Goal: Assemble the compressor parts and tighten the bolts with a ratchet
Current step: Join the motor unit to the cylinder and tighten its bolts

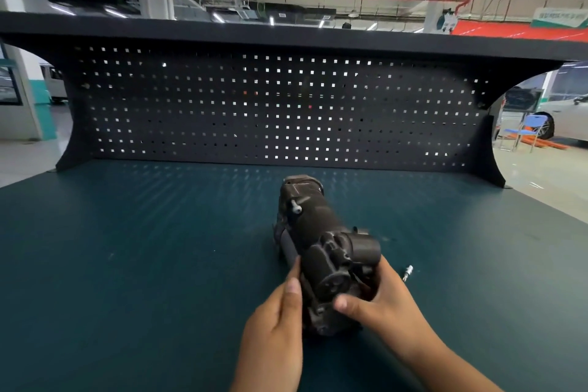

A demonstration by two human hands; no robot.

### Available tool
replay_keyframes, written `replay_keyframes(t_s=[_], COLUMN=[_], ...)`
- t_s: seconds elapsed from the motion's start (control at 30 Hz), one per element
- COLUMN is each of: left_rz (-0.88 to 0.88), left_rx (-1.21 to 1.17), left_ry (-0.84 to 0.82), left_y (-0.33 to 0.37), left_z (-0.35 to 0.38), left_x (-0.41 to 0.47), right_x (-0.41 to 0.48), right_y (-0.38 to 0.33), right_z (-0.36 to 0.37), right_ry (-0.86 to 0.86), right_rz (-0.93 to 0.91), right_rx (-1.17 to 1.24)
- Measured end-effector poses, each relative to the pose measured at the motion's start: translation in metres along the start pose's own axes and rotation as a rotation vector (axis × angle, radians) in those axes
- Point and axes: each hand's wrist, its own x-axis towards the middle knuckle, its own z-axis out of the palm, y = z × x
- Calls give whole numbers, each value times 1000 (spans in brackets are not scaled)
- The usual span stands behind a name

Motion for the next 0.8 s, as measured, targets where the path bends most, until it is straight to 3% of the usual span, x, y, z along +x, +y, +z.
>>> replay_keyframes(t_s=[0.27,0.4,0.53,0.6,0.8], left_rz=[86,205,409,396,283], left_rx=[109,262,380,344,290], left_ry=[-66,-135,-11,33,-307], left_y=[-6,-1,1,3,12], left_z=[-5,-20,-25,-26,-32], left_x=[11,29,64,88,147], right_x=[0,1,3,4,8], right_y=[4,4,3,1,-2], right_z=[4,4,1,0,-2], right_ry=[153,182,209,196,150], right_rz=[-125,-95,-70,-66,-56], right_rx=[25,72,120,134,151])
